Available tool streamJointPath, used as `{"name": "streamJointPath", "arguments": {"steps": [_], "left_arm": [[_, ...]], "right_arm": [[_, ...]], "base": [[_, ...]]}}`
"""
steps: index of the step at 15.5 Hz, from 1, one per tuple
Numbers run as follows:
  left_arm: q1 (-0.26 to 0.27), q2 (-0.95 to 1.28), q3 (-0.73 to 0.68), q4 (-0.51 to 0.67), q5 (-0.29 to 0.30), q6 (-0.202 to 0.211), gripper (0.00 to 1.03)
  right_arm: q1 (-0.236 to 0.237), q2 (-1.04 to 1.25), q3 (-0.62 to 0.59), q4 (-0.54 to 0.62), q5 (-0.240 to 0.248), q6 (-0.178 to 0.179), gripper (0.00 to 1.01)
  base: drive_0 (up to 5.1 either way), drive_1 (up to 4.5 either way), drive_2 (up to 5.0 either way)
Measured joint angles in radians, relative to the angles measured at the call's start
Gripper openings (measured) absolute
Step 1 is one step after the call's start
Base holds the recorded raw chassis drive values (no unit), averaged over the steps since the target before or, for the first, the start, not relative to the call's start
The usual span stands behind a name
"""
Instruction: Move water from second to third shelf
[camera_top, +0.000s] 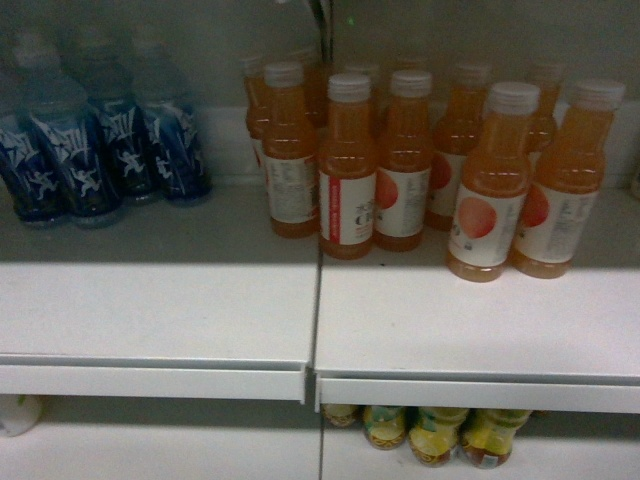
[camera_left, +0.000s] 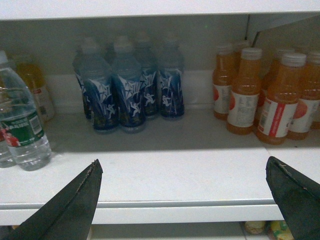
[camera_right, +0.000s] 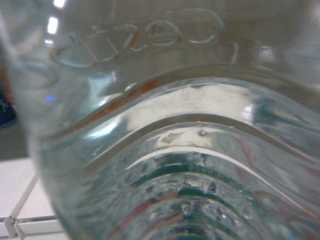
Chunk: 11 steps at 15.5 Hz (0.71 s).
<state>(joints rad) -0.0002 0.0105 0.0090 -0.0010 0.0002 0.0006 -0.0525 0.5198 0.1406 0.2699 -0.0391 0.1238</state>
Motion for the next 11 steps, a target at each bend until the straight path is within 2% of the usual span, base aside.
{"name": "streamJointPath", "arguments": {"steps": [11], "left_arm": [[0.0,0.0,0.0,-0.002,0.0,0.0,0.98]], "right_arm": [[0.0,0.0,0.0,0.0,-0.003,0.003,0.41]], "base": [[-5.0,2.41,2.4]]}}
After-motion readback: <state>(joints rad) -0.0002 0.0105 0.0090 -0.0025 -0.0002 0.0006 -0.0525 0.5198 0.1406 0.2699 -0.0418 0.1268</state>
